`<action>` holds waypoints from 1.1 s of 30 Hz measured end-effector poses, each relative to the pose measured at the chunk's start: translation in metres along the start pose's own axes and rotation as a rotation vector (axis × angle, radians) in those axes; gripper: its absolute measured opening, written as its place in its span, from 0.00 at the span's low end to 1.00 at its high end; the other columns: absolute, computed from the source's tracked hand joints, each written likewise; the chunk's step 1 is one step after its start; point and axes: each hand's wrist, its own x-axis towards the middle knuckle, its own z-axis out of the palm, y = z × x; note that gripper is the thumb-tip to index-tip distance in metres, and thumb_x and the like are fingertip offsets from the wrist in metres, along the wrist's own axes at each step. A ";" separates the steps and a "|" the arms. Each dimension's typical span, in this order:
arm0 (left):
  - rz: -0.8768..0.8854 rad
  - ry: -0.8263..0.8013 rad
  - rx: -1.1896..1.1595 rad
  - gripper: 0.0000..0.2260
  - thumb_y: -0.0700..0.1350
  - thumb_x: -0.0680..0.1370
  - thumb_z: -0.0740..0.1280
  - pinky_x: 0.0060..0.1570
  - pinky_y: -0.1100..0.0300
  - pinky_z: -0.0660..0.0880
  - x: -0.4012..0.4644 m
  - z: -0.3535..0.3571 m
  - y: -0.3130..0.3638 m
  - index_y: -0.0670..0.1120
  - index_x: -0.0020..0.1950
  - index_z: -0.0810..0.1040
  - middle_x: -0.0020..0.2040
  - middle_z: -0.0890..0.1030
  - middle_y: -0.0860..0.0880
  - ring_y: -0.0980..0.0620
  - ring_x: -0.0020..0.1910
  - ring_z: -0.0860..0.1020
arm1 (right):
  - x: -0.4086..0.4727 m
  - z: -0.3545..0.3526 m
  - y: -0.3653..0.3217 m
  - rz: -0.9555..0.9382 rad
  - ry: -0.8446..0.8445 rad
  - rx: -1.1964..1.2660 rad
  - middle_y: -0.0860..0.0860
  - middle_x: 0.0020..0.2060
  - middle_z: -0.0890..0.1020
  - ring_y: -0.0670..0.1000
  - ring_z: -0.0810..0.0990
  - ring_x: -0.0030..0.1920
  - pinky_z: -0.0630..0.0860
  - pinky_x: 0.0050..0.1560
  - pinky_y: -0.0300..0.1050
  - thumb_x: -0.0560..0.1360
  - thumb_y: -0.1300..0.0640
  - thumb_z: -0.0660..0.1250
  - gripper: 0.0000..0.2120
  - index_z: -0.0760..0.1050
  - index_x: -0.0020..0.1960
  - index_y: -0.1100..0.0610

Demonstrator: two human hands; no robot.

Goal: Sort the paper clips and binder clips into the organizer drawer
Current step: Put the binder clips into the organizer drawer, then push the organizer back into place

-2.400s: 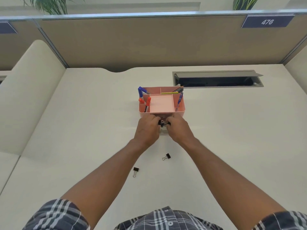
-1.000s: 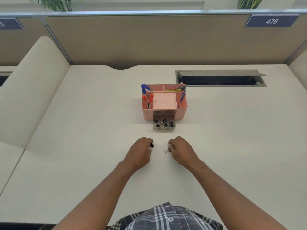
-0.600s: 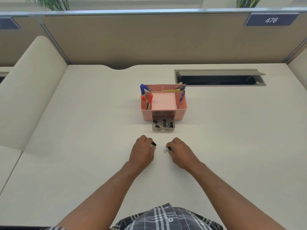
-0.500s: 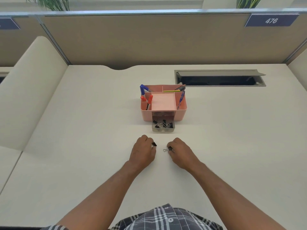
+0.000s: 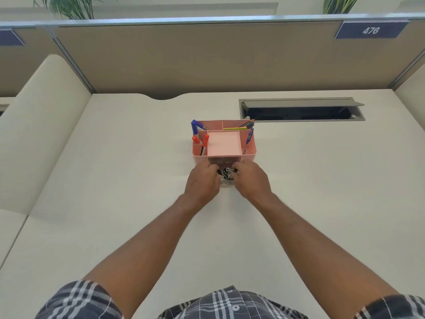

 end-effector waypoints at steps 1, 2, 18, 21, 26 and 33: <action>0.002 -0.022 0.012 0.05 0.41 0.75 0.65 0.42 0.51 0.76 0.005 0.002 -0.001 0.42 0.46 0.81 0.48 0.78 0.45 0.46 0.45 0.76 | 0.004 0.001 -0.002 -0.005 -0.016 -0.023 0.52 0.49 0.80 0.56 0.78 0.48 0.78 0.41 0.49 0.76 0.57 0.65 0.08 0.81 0.52 0.56; 0.004 -0.037 0.016 0.06 0.41 0.76 0.65 0.41 0.51 0.76 0.008 0.004 -0.001 0.41 0.46 0.81 0.48 0.78 0.45 0.45 0.45 0.76 | 0.007 0.003 -0.003 -0.006 -0.039 -0.035 0.52 0.50 0.80 0.57 0.78 0.48 0.78 0.41 0.49 0.76 0.58 0.65 0.08 0.81 0.52 0.56; -0.486 -0.115 -0.545 0.43 0.47 0.72 0.74 0.74 0.50 0.63 -0.033 0.022 -0.053 0.56 0.77 0.49 0.78 0.56 0.54 0.52 0.75 0.59 | -0.007 0.011 0.050 0.395 -0.151 0.537 0.50 0.74 0.64 0.52 0.69 0.70 0.72 0.66 0.52 0.70 0.55 0.76 0.45 0.52 0.78 0.51; -0.475 -0.153 -0.529 0.45 0.54 0.70 0.76 0.73 0.48 0.64 -0.019 0.021 -0.055 0.59 0.77 0.49 0.79 0.55 0.54 0.51 0.76 0.58 | 0.001 0.006 0.051 0.283 -0.192 0.601 0.46 0.68 0.71 0.49 0.71 0.66 0.74 0.57 0.44 0.65 0.50 0.79 0.44 0.56 0.72 0.44; -0.402 -0.151 -0.557 0.40 0.56 0.68 0.77 0.67 0.50 0.71 -0.001 0.017 -0.059 0.61 0.72 0.56 0.73 0.66 0.57 0.53 0.70 0.65 | 0.012 -0.001 0.052 0.220 -0.255 0.669 0.30 0.55 0.73 0.26 0.72 0.54 0.70 0.41 0.25 0.64 0.48 0.80 0.43 0.57 0.69 0.38; -0.371 -0.041 -0.598 0.31 0.51 0.71 0.76 0.60 0.56 0.76 0.015 0.019 -0.054 0.58 0.69 0.65 0.65 0.75 0.60 0.57 0.62 0.74 | 0.022 0.010 0.048 0.300 -0.131 0.669 0.29 0.52 0.77 0.37 0.78 0.53 0.72 0.44 0.33 0.67 0.53 0.75 0.30 0.65 0.61 0.33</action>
